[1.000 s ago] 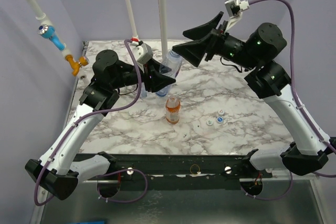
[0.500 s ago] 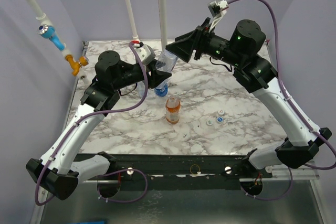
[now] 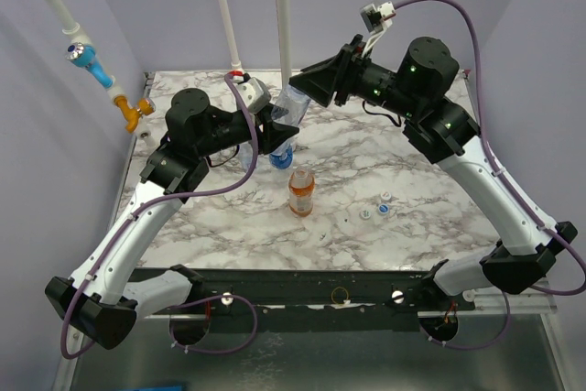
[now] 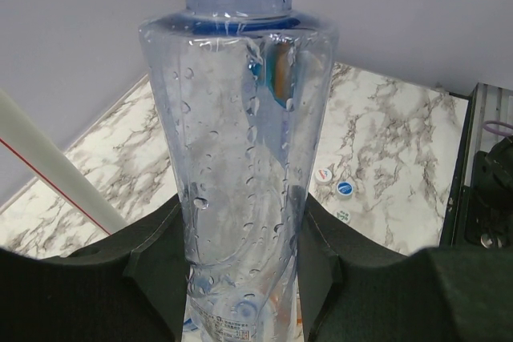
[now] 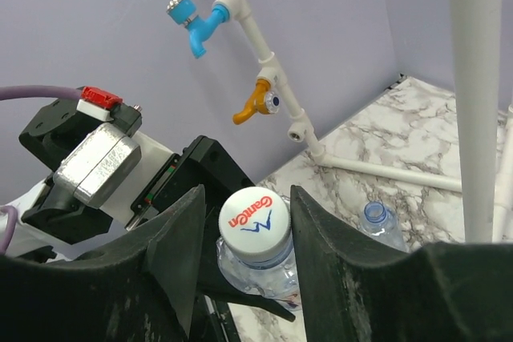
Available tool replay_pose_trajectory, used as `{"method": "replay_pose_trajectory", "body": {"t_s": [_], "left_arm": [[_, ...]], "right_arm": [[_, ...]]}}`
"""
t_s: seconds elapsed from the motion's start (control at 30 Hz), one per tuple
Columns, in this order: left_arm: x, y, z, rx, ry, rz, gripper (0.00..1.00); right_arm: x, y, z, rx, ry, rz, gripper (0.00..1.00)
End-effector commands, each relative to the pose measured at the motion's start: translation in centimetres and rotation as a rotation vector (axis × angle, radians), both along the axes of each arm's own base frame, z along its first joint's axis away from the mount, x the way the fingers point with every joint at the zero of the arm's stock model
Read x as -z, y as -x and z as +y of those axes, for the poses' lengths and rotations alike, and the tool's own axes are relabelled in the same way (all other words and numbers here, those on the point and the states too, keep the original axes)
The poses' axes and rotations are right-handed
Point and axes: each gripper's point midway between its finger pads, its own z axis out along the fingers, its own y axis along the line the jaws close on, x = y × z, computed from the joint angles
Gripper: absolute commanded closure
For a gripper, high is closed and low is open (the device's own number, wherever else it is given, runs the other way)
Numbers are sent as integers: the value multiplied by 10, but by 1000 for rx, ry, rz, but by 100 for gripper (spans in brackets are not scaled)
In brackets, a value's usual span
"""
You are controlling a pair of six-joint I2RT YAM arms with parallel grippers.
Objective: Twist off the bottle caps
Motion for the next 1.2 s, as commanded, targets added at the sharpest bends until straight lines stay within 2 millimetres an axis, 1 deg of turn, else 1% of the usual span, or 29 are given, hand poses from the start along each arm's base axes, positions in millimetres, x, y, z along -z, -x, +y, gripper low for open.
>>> {"method": "replay_pose_trajectory", "body": {"t_s": [0.0, 0.03, 0.13, 0.3, 0.4, 0.43, 0.5, 0.57, 0.63, 0.67, 0.7, 0.8, 0.93, 1.03, 1.07, 1.13, 1.17], "left_arm": [[-13, 5, 1, 7, 30, -14, 100], [-13, 6, 1, 10, 33, -10, 100], [-18, 9, 0, 22, 50, 2, 100], [-28, 18, -4, 67, 86, 26, 100], [-33, 26, -7, 101, 105, 44, 100], [-34, 29, -8, 118, 110, 55, 100], [-36, 39, -10, 164, 122, 81, 100], [-36, 52, -12, 233, 130, 121, 100], [-35, 66, -15, 305, 134, 164, 100], [-35, 72, -15, 330, 136, 183, 100], [-34, 78, -15, 357, 134, 199, 100], [-29, 88, -15, 405, 130, 237, 100], [-22, 97, -14, 444, 121, 273, 100], [-18, 100, -13, 453, 116, 286, 100], [-17, 100, -13, 454, 115, 288, 100], [-16, 101, -12, 450, 112, 280, 100], [-16, 100, -11, 446, 111, 272, 100]], "right_arm": [[3, -6, 3, 23, -5, 0, 52], [4, -6, 2, 27, -5, 1, 56], [2, -6, -1, 41, -18, -13, 72], [1, -4, -1, 30, -10, -24, 84], [-1, 5, 0, -15, 1, -55, 88], [-3, 10, 0, -38, 5, -77, 88], [-9, 29, 0, -118, 9, -144, 89], [-17, 56, -3, -231, 5, -234, 89], [-26, 78, -8, -308, -10, -303, 89], [-32, 87, -12, -329, -18, -330, 89], [-36, 92, -15, -343, -24, -350, 89], [-48, 102, -21, -347, -32, -394, 90], [-63, 106, -29, -323, -39, -435, 91], [-68, 102, -35, -272, -26, -452, 92], [-67, 96, -36, -234, -14, -446, 93], [-59, 75, -41, -121, 31, -419, 94], [-48, 64, -43, -71, 65, -395, 94]]}}
